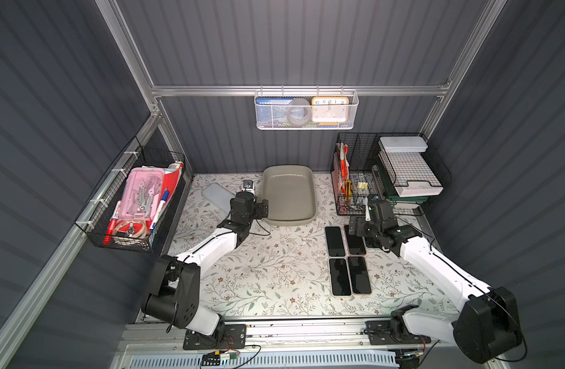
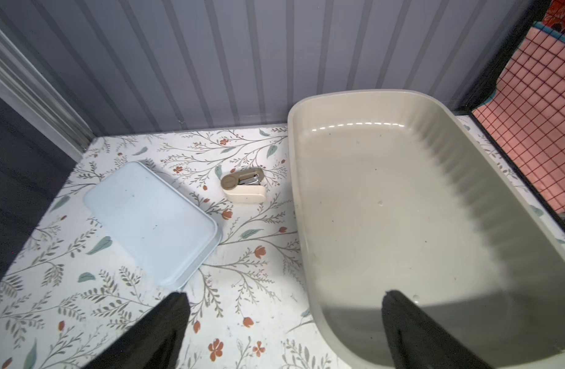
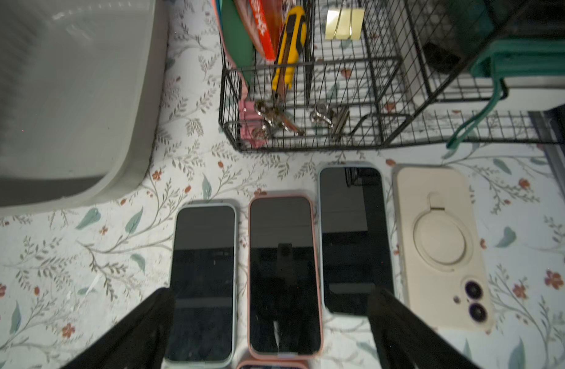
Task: Take the phone out of the storage box
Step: Reset both arms
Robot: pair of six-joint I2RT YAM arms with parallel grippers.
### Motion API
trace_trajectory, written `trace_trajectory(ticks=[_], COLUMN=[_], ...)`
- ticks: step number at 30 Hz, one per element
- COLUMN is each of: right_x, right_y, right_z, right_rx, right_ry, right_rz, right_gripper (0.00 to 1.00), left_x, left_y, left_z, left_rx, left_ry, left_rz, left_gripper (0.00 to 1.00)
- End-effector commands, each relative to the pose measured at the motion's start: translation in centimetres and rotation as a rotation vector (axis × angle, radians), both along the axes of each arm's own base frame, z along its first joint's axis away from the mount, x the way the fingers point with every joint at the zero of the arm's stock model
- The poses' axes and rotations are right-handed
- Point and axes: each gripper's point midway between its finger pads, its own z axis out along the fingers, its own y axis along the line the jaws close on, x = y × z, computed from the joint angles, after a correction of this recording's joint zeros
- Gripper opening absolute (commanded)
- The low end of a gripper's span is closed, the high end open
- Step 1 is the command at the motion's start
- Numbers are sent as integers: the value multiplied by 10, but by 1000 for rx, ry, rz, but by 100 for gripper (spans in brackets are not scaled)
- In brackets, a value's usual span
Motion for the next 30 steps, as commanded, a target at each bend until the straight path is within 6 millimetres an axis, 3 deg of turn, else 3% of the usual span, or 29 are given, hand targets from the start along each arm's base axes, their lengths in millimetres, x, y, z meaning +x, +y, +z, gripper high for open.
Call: trace_trajectory(ticks=[1, 4, 9, 14, 17, 27, 30], right_x=[21, 22, 18, 13, 11, 11, 12], right_y=[-12, -23, -37, -52, -60, -83, -86], right_z=[27, 19, 6, -8, -13, -25, -31], right_rx=[17, 23, 8, -15, -9, 28, 34], right_ry=[-194, -226, -323, -334, -341, -420, -439], right_rz=[17, 21, 11, -12, -22, -125, -135], right_gripper=[99, 99, 99, 99, 99, 99, 99], left_x=[1, -5, -21, -31, -34, -21, -20], left_y=[17, 33, 61, 97, 109, 111, 110], left_z=[31, 26, 33, 34, 32, 15, 0], left_rx=[54, 69, 45, 14, -41, -66, -69], left_ry=[-167, -204, -315, -394, -449, -518, -523], left_rz=[52, 104, 169, 223, 233, 253, 252], left_gripper=[99, 99, 99, 99, 99, 99, 99])
